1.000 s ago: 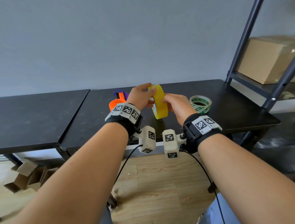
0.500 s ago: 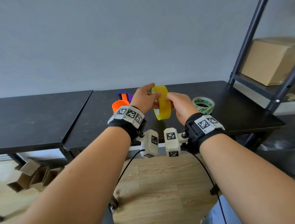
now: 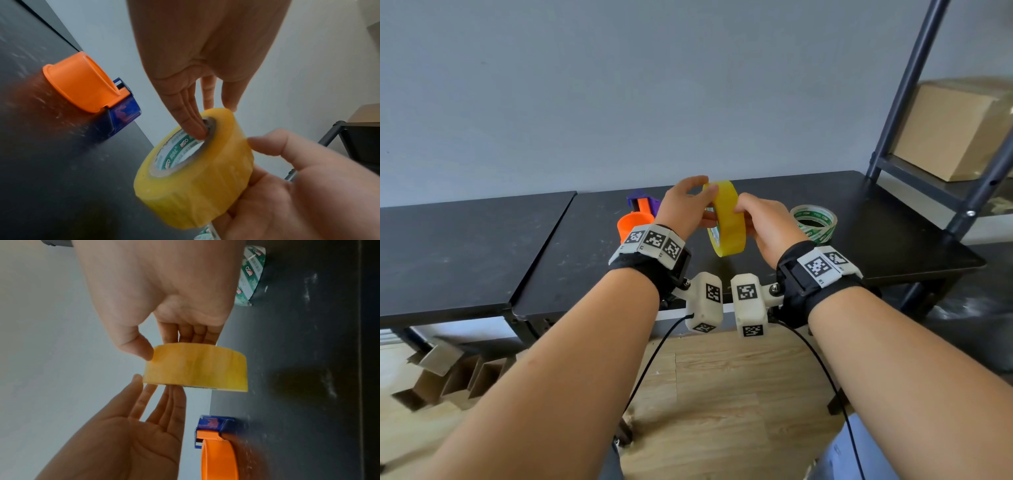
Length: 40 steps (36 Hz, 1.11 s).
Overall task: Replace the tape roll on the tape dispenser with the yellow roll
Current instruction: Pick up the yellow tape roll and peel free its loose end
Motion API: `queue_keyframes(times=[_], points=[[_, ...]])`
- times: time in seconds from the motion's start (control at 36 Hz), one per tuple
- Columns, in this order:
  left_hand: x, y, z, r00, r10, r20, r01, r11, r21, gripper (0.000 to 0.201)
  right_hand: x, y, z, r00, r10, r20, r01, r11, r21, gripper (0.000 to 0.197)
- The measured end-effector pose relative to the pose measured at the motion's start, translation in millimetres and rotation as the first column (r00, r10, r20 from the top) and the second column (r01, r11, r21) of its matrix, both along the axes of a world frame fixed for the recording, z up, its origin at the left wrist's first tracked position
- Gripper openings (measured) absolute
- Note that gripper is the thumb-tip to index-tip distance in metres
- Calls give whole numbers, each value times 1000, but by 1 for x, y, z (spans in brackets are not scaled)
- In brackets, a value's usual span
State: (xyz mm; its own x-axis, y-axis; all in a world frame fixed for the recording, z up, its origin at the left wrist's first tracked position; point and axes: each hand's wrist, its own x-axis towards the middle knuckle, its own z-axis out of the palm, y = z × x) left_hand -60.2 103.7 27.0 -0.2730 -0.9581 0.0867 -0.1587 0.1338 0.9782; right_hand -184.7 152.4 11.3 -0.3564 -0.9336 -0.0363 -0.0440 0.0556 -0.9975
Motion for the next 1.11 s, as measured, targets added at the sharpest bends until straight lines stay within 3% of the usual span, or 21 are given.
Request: queue_keyframes(times=[0.17, 0.36, 0.67, 0.72, 0.81, 0.86, 0.97, 1.11], points=[[3, 6, -1, 996, -64, 62, 64, 998, -12, 47, 2, -4, 1, 996, -65, 53, 64, 998, 19, 26], [2, 8, -1, 999, -33, 33, 33, 999, -14, 48, 3, -6, 3, 997, -32, 76, 30, 999, 28, 8], [1, 4, -1, 997, -8, -82, 16, 996, 93, 50, 7, -3, 7, 998, -37, -53, 39, 999, 34, 11], [0, 3, -1, 995, 3, -104, 9, 993, 115, 51, 7, -1, 8, 997, -28, -78, 30, 999, 29, 3], [-1, 0, -1, 984, 58, -168, -31, 987, 159, 48, 7, 4, 8, 995, -15, -103, 18, 999, 29, 11], [0, -3, -2, 974, 95, -205, -55, 980, 194, 48, 8, 6, 8, 994, -10, -112, 15, 999, 41, 4], [0, -7, -2, 974, 100, -202, -61, 980, 192, 52, 4, 3, 3, 996, -12, -89, 16, 999, 52, 24], [-3, -5, 0, 979, 88, -185, -58, 985, 164, 51, 1, 5, 6, 999, -21, -39, 23, 999, 46, 27]])
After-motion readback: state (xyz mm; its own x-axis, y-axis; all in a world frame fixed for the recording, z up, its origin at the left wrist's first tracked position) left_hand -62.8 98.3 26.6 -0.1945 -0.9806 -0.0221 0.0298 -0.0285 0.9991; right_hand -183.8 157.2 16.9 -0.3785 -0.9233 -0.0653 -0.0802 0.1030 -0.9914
